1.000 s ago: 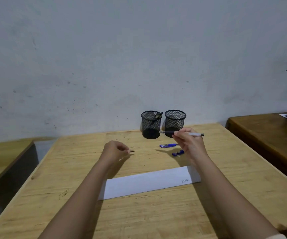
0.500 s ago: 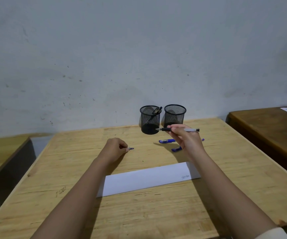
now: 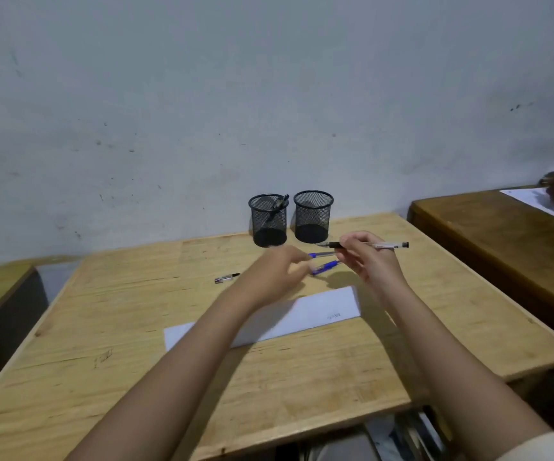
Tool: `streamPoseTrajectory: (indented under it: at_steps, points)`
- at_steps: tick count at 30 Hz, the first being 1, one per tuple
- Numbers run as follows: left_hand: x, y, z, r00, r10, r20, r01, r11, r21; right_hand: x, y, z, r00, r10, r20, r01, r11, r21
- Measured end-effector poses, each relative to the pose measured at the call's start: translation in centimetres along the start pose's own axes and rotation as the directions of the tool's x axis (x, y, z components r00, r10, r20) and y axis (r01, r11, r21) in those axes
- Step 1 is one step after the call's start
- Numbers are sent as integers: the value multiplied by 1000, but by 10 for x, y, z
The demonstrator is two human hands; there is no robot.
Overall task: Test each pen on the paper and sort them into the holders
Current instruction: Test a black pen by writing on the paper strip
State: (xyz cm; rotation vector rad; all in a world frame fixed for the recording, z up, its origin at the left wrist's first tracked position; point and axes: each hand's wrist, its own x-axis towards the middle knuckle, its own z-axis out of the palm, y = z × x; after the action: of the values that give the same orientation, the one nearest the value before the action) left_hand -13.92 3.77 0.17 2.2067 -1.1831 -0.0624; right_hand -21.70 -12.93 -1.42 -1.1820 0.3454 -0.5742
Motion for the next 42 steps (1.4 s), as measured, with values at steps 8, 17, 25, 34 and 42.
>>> streamPoseTrajectory:
  at_steps: [8, 17, 25, 34, 42]
  points:
    - [-24, -5, 72, 982, 118, 147, -168, 904, 394, -23, 12, -28, 1000, 0, 0, 0, 999, -47]
    - [-25, -19, 78, 955, -20, 296, -88, 933, 348, -21, 27, -30, 1000, -4, 23, 10, 962, -272]
    - [-26, -24, 82, 957, -22, 288, -73, 945, 318, -13, 45, -26, 999, -33, 37, 45, 917, -397]
    - [-26, -25, 85, 964, -14, 267, -77, 942, 325, -6, 51, -26, 995, -41, 86, 73, 907, -414]
    - [-24, -27, 85, 964, -16, 265, -75, 941, 331, -5, 53, -25, 993, -60, 102, 102, 866, -490]
